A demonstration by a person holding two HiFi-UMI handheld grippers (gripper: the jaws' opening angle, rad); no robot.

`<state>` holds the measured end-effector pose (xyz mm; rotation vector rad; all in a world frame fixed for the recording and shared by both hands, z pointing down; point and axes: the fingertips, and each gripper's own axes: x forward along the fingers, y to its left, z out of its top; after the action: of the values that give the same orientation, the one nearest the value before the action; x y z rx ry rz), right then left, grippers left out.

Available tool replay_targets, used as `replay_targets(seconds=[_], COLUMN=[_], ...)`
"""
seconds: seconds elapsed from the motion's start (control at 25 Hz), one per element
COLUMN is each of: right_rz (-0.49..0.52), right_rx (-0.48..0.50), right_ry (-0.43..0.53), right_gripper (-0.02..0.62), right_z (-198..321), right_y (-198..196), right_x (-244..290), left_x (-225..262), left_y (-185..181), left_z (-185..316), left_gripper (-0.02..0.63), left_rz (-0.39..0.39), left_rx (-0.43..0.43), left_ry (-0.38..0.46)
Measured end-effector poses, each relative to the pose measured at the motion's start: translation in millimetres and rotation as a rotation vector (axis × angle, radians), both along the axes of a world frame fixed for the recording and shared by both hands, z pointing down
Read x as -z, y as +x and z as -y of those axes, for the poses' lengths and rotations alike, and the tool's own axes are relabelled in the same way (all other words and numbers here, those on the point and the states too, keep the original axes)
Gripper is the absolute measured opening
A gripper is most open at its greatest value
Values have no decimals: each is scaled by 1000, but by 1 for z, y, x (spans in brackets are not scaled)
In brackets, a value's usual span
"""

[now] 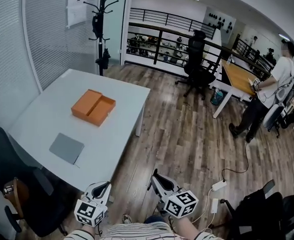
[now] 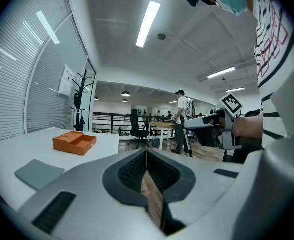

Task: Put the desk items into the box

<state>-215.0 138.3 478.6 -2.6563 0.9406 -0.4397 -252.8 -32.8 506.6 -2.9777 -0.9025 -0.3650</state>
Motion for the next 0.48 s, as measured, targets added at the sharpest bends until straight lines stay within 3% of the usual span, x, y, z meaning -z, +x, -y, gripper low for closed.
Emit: replay_targets(seconds=[0.48], right_rz=[38], right_rx=[45], right_ry=[-2], right_gripper=[58], right_z=[13], right_y=[75], right_x=[-18], left_x=[-19], left_y=[64], left_z=[17], left_gripper=[25], left_rz=[38], left_rx=[67], left_ry=[-19])
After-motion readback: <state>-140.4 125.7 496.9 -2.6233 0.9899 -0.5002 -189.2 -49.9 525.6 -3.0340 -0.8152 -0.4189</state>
